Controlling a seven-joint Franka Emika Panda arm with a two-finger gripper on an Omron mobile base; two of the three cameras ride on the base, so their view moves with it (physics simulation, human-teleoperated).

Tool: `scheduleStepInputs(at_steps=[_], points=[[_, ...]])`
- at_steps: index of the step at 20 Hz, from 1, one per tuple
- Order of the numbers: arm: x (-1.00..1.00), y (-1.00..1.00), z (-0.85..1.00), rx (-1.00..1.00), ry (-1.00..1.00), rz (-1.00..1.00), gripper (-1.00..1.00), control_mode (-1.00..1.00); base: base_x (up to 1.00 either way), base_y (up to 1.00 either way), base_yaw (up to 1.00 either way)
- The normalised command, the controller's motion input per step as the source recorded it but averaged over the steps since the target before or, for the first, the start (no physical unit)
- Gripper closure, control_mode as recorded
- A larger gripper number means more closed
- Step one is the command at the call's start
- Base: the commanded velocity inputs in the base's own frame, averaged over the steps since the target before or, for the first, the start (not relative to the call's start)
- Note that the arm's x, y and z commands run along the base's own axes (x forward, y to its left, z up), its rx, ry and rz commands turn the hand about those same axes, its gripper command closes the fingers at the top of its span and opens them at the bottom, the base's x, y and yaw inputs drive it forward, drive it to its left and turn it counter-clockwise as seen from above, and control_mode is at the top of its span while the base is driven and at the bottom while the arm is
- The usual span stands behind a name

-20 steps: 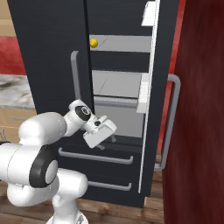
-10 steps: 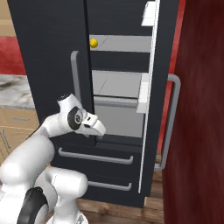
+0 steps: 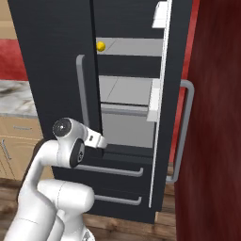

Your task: Retrieve a lemon from the fridge and place it on the cutting board with the fish.

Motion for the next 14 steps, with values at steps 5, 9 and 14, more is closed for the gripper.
scheduleStepInputs(at_steps=[5, 9, 14], points=[[0.0, 0.35, 0.8, 0.02, 0.1, 0.03, -1.0, -1.0, 0.0, 0.0, 0.0], [0.0, 0.2, 0.44, -0.02, 0.08, 0.0, -1.0, -1.0, 0.0, 0.0, 0.0], [0.07, 0.28, 0.19, -0.12, 0.0, 0.0, -1.0, -1.0, 0.0, 0.0, 0.0]])
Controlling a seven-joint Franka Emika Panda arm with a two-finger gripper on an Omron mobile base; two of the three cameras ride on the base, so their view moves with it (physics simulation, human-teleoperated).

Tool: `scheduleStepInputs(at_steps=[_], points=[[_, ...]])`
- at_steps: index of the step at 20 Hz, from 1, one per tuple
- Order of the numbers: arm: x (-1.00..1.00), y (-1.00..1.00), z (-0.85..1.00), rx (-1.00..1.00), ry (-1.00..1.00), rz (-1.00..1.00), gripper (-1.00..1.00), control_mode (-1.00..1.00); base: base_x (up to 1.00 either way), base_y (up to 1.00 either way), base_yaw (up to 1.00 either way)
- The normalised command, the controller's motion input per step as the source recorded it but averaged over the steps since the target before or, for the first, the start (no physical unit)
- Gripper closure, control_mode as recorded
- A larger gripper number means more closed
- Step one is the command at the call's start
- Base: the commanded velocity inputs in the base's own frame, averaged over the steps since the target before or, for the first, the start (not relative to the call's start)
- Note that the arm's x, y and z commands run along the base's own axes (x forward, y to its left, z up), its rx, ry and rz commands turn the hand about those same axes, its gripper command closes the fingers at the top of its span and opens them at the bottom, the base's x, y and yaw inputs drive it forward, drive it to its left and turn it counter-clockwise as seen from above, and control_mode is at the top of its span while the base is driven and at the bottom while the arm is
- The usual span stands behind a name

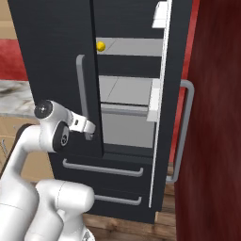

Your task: Retrieve a lemon from the fridge and place it on the cutting board with the fish.

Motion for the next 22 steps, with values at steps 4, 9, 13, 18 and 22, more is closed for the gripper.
scheduleStepInputs(at_steps=[4, 9, 13, 18, 22], points=[[0.21, 0.31, 0.33, -0.03, 0.21, 0.02, -1.0, -1.0, 0.0, 0.0, 0.0], [0.18, 0.0, 0.02, 0.13, 0.01, 0.04, -1.0, -1.0, 0.0, 0.0, 0.0], [0.26, 0.17, 0.0, -0.03, -0.02, 0.02, -1.0, -1.0, 0.0, 0.0, 0.0], [0.11, 0.06, 0.0, -0.03, -0.09, 0.0, -1.0, -1.0, 0.0, 0.0, 0.0], [0.45, 0.07, 0.03, -0.05, 0.0, 0.02, -1.0, -1.0, 0.0, 0.0, 0.0]])
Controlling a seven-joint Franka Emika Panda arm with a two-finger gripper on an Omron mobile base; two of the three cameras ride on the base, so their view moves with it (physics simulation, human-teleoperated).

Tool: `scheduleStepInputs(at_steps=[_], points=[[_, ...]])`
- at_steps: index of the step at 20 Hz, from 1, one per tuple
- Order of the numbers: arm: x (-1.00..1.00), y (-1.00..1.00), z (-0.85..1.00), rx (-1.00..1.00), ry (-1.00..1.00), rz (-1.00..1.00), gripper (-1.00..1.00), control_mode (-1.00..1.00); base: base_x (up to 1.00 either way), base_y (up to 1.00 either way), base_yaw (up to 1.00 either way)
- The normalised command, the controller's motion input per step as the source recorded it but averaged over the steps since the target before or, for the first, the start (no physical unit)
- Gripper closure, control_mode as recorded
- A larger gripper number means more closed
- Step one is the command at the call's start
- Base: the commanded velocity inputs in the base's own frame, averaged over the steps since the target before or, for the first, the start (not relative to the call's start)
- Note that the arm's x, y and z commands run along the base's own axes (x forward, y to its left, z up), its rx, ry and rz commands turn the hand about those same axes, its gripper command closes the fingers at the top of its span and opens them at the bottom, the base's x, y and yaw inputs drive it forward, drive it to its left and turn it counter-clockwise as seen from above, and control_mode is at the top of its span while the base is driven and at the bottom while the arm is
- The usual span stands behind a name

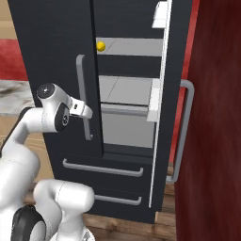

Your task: Retrieve a lemon from the fridge and place it on the cutting board with the fish.

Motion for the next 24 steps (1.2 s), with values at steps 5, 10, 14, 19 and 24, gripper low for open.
scheduleStepInputs(at_steps=[5, 10, 14, 19, 24], points=[[0.5, 0.18, 0.02, -0.01, -0.01, 0.0, -1.0, -1.0, 0.0, 0.0, 0.0], [0.36, 0.19, 0.03, 0.0, -0.07, 0.01, -1.0, -1.0, 0.0, 0.0, 0.0], [0.27, 0.0, 0.0, -0.04, -0.16, 0.09, -1.0, -1.0, 0.0, 0.0, 0.0], [0.4, 0.0, 0.0, -0.08, -0.13, 0.07, -1.0, -1.0, 0.0, 0.0, 0.0], [0.4, 0.14, 0.0, -0.09, -0.15, 0.03, -1.0, -1.0, 0.0, 0.0, 0.0]])
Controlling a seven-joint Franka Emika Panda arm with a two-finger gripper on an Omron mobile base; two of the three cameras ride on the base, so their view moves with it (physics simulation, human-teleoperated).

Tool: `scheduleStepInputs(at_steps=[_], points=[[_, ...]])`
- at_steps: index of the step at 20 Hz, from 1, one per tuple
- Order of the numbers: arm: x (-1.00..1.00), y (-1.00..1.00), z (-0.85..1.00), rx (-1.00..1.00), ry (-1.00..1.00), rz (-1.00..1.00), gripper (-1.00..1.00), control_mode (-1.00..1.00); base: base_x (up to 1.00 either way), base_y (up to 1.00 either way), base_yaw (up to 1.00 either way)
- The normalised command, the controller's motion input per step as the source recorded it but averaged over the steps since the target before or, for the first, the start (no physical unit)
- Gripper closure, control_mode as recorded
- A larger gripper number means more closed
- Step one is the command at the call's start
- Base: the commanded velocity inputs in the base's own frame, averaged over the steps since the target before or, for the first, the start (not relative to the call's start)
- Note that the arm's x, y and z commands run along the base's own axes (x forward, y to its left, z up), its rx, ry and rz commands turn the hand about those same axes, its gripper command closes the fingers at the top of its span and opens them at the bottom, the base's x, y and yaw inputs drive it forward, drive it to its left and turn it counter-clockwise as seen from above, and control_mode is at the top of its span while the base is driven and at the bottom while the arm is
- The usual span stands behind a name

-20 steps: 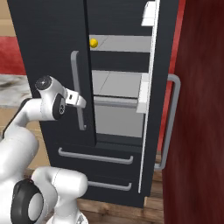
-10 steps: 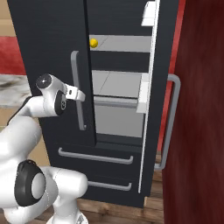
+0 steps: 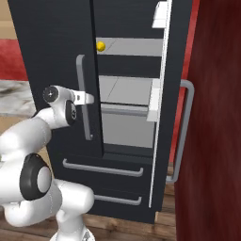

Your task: Retrieve a lemon from the fridge and place it on the cutting board with the fish.

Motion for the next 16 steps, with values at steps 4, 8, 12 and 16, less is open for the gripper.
scheduleStepInputs(at_steps=[4, 8, 12, 16], points=[[0.37, 0.02, 0.0, -0.06, -0.03, 0.0, -1.0, -1.0, 0.0, 0.0, 0.0], [0.38, -0.01, 0.0, -0.02, 0.02, 0.0, -1.0, -1.0, 0.0, 0.0, 0.0], [0.47, 0.0, 0.0, 0.0, 0.01, 0.0, -1.0, -1.0, 0.0, 0.0, 0.0], [0.48, 0.0, 0.0, 0.0, -0.01, 0.0, -1.0, -1.0, 0.0, 0.0, 0.0]])
